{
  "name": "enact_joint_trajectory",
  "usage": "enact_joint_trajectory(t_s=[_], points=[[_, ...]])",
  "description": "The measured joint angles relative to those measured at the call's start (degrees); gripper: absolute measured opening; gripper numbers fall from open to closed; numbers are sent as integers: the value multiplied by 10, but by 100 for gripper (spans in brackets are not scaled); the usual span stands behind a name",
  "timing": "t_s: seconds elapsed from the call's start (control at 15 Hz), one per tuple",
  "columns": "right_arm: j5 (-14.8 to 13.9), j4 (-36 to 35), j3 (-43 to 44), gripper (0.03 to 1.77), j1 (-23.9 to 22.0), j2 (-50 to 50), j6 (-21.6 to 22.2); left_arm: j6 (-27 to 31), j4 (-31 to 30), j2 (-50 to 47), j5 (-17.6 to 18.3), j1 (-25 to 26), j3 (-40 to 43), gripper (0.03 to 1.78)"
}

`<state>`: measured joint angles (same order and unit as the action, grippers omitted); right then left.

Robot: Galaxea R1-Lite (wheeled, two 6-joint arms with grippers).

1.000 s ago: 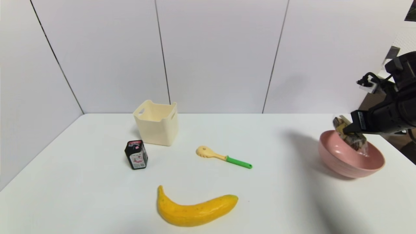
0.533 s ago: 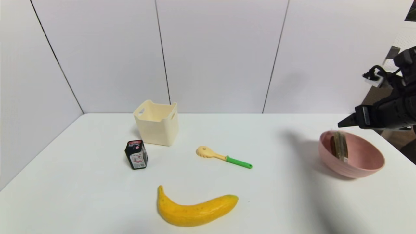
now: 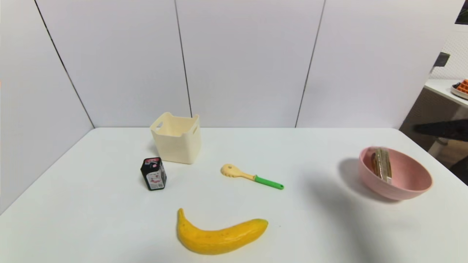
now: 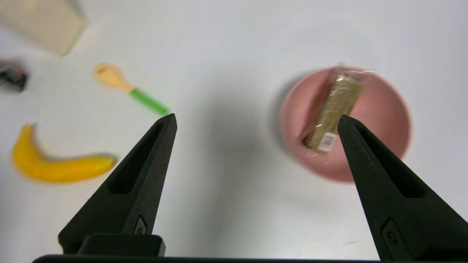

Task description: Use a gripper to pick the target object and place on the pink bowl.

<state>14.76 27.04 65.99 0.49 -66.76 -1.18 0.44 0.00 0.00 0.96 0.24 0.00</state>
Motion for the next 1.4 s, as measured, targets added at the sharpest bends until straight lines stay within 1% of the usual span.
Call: enact_joint_trajectory(t_s=[0.13, 0.2, 0.27, 0.33, 0.47, 0.6, 0.67, 0.73, 0.87, 0.93, 1.2, 1.4], points=[[28, -10, -83, 157, 11, 107, -24, 0, 0, 0, 0, 0, 0, 169], [32, -20, -137, 159, 13, 162, -36, 0, 0, 0, 0, 0, 0, 169], [31, -32, -186, 161, 14, 208, -45, 0, 0, 0, 0, 0, 0, 169], [23, -50, -242, 162, 14, 256, -53, 0, 0, 0, 0, 0, 0, 169], [-15, -101, -358, 164, 14, 347, -67, 0, 0, 0, 0, 0, 0, 169], [-70, -166, -458, 166, 13, 417, -74, 0, 0, 0, 0, 0, 0, 169], [-92, -196, -501, 166, 12, 445, -74, 0, 0, 0, 0, 0, 0, 169], [-107, -224, -546, 167, 12, 473, -73, 0, 0, 0, 0, 0, 0, 169], [-117, -271, -618, 168, 10, 517, -72, 0, 0, 0, 0, 0, 0, 169], [-118, -289, -638, 168, 7, 539, -71, 0, 0, 0, 0, 0, 0, 169], [-120, -283, -659, 169, 0, 636, -59, 0, 0, 0, 0, 0, 0, 169], [-121, -285, -659, 169, -2, 660, -57, 0, 0, 0, 0, 0, 0, 169]])
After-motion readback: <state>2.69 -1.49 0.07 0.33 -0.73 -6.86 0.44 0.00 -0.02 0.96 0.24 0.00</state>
